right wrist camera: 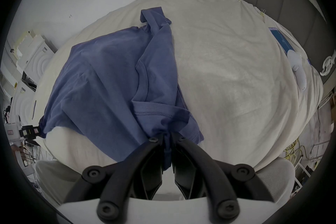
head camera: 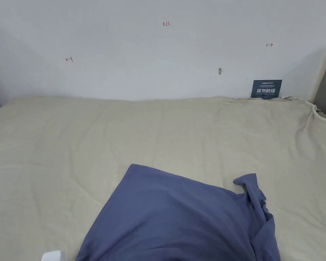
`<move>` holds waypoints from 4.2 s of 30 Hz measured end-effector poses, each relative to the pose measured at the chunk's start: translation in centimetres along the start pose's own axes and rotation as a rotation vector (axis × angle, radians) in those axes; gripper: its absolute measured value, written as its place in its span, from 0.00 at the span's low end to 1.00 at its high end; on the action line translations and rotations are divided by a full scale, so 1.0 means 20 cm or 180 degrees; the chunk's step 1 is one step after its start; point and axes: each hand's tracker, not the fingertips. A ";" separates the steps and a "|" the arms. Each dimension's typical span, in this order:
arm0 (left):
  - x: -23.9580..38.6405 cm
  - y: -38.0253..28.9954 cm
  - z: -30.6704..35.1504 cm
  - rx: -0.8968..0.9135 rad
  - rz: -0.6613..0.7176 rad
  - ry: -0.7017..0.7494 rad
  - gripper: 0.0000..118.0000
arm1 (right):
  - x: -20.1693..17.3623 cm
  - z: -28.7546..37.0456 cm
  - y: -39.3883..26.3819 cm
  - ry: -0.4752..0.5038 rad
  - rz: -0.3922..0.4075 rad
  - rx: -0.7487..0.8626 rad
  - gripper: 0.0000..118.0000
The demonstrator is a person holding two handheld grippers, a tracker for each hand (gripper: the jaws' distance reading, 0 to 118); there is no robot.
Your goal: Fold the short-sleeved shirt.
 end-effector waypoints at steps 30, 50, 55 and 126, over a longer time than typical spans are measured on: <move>0.54 0.61 0.45 0.1964 -0.0501 -0.0404 0.00 | -0.22 0.71 0.48 0.0037 0.0445 0.2439 0.01; 0.73 1.66 -0.64 0.0629 -0.0817 -0.0278 0.08 | -0.21 0.25 0.85 -0.0053 0.0507 0.2170 0.01; 0.75 1.77 -0.93 0.0266 -0.0797 -0.0076 0.75 | -0.19 0.16 0.88 -0.0073 0.0444 0.2077 0.01; 0.51 1.60 0.19 0.1391 -0.0691 -0.0334 0.01 | -0.25 0.34 1.59 0.0195 0.0711 0.1574 0.03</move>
